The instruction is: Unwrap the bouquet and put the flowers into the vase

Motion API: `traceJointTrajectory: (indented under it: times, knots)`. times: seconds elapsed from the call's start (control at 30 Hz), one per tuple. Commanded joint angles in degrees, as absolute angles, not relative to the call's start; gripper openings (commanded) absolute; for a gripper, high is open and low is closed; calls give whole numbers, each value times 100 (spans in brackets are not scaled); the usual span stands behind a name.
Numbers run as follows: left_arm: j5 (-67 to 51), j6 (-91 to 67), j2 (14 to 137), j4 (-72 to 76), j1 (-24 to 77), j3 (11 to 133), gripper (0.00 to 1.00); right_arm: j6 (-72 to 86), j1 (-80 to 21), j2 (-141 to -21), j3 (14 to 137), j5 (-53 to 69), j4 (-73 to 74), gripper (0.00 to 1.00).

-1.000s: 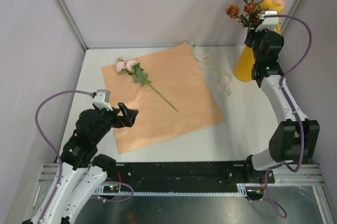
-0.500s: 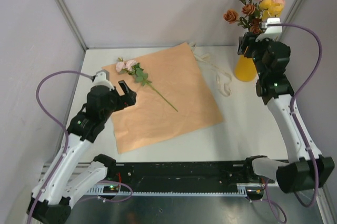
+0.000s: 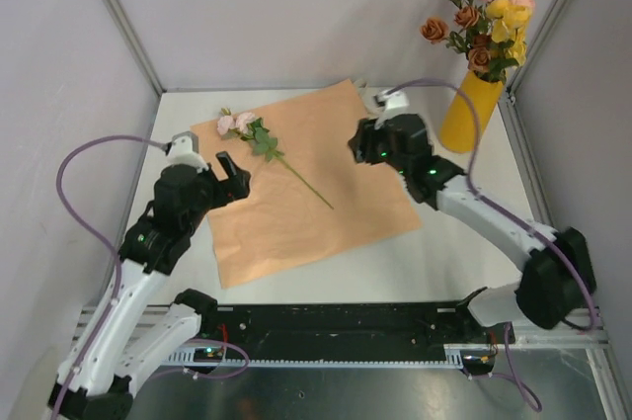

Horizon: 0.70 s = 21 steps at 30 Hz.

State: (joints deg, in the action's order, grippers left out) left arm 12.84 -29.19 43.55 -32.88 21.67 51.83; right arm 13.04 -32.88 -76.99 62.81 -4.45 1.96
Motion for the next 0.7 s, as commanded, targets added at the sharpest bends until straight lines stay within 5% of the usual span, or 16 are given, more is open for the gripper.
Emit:
traceJointTrajectory:
  times: [0.0,0.33,0.67]
  knots:
    - [1080,-2507,3500,-3217,2137,4748,100,1654,-3817,-8590,6360,-431,-447,53]
    - [385,-2325,1935,-3251,2147,3960,100,1913,-4208,-10728,7411,-163,-301,50]
    - [245,-2184,1770,-3317,2145,3806,100,1591,-4596,-12111,8703,-373,396,49]
